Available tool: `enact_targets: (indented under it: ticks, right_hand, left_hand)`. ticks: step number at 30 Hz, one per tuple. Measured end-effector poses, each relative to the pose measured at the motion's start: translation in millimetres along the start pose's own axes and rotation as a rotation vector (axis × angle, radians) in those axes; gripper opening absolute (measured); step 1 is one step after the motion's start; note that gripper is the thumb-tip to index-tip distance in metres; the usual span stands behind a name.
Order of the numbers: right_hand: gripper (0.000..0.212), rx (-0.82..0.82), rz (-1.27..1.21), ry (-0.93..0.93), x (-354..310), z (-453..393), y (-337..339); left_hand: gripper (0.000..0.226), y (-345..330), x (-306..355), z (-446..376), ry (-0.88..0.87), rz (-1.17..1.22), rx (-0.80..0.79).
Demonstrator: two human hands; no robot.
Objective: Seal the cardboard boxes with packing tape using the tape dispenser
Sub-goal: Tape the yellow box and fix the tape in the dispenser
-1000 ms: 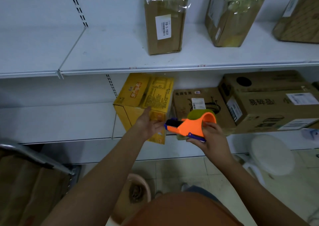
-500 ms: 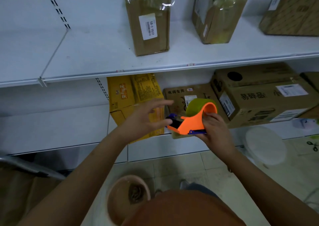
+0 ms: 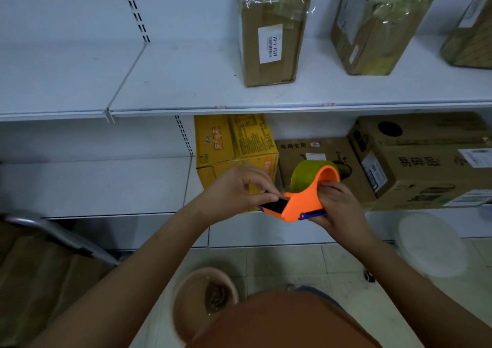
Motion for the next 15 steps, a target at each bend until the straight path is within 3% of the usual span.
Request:
enact_targets:
  ticks: [4,9,13,15]
  right_hand:
    - [0.052,-0.036,-0.044,-0.018,-7.8,-0.9,-5.5]
    - [0.072,-0.169,-0.028,-0.078,-16.8,-0.8,-18.2]
    - [0.068,-0.259,-0.124,-0.017,-31.4,-7.9,-18.7]
    - [0.056,-0.367,-0.15,0.023,-44.1,-16.0,-19.0]
  left_hand:
    - [0.006,7.4,-7.5,12.2,0.072,-0.029,0.058]
    - [0.013,8.9,-21.8,32.9,0.172,0.043,0.079]
    - [0.015,13.6,-38.3,47.3,0.246,0.105,0.174]
    - [0.014,21.1,-52.2,55.4,0.323,0.137,0.253]
Point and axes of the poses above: each hand's wrist, its own z-axis away from the middle knuckle, its own y-axis out of the back of the hand, x = y × z, the point moved 5 cm from there along -z, towards the middle knuckle, and after that the axes turned 2 degrees about -x, right-handed, at the moved point
